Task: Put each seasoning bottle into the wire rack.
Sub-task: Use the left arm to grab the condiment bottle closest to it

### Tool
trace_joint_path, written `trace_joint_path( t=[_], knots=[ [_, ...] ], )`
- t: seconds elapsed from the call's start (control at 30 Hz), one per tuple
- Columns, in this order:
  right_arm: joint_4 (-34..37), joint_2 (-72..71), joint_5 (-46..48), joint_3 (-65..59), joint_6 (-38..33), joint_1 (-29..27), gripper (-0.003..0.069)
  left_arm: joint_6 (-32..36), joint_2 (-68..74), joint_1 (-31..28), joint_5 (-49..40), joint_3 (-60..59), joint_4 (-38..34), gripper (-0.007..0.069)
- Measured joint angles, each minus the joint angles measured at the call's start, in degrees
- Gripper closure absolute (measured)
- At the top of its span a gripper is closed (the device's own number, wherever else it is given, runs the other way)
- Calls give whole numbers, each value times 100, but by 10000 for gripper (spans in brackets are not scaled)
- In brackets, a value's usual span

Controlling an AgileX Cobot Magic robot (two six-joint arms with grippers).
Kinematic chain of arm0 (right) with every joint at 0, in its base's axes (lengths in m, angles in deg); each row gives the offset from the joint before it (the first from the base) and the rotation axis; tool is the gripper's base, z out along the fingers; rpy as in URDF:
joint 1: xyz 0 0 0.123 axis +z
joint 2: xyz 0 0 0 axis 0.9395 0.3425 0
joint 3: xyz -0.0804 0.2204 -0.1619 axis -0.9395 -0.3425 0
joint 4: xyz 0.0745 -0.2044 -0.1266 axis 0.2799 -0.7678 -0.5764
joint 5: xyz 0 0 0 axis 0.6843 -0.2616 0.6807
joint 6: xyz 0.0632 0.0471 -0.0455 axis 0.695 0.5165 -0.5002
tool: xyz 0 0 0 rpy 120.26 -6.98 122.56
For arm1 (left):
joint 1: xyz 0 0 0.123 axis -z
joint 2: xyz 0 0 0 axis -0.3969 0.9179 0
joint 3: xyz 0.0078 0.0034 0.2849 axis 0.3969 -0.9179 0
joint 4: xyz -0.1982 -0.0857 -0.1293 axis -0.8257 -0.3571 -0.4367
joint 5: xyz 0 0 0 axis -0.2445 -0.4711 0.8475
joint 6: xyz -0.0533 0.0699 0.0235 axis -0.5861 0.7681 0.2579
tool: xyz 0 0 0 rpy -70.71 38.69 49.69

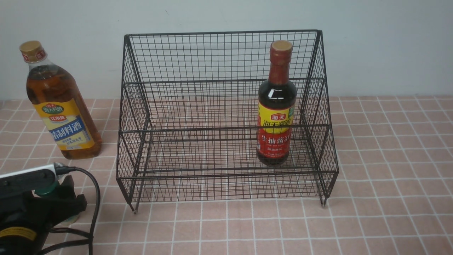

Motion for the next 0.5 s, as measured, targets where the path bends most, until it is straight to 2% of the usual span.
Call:
trace_joint_path(
  t=[0.5],
  knots=[
    [0,0,0,0,0,0,673,0,170,0,18,64,-414,33]
  ],
)
